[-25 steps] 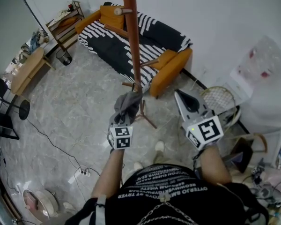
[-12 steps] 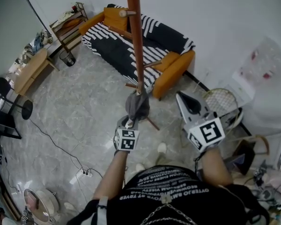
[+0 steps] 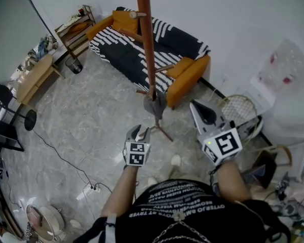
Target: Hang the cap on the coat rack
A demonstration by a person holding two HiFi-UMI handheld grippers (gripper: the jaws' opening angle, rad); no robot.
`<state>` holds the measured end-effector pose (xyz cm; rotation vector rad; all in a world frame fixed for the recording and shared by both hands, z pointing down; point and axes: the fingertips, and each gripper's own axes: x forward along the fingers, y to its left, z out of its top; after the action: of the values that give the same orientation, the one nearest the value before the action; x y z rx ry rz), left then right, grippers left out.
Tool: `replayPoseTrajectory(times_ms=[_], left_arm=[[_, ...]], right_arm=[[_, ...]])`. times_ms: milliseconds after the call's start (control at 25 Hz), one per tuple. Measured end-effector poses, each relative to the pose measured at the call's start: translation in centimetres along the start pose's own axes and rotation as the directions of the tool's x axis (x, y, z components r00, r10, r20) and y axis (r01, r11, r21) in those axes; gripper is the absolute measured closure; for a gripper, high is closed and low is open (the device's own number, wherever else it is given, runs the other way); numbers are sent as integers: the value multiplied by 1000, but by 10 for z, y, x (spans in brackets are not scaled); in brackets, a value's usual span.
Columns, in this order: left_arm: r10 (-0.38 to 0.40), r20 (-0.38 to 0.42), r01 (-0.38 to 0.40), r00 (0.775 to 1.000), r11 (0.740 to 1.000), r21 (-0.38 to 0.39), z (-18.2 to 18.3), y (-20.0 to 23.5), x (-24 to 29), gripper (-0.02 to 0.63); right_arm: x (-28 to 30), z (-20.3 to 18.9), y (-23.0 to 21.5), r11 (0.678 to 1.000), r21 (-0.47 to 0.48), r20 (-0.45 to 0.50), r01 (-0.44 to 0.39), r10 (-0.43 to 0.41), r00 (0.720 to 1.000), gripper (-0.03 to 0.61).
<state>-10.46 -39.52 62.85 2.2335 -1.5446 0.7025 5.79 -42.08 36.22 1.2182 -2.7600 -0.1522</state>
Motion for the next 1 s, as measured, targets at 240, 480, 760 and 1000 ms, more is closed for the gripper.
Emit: replayPoseTrajectory(times_ms=[240, 480, 760, 1000], left_arm=[[28, 214, -27, 976, 1000, -12, 81, 14, -60, 485], [109, 449, -119, 887, 993, -7, 175, 31, -158, 578], [84, 541, -103, 837, 995, 4, 209, 14, -216, 597], [69, 526, -96, 847, 995, 24, 191, 13, -239, 597]], right_arm=[[-8, 0, 5, 1000, -1, -1, 4, -4, 1000, 575], [-15, 11, 12, 1000, -9, 18, 6, -6, 1000, 575], [-24, 21, 26, 1000, -11, 39, 12, -11, 999, 575], [-40, 29, 49, 999, -20, 56, 26, -24, 998, 575]])
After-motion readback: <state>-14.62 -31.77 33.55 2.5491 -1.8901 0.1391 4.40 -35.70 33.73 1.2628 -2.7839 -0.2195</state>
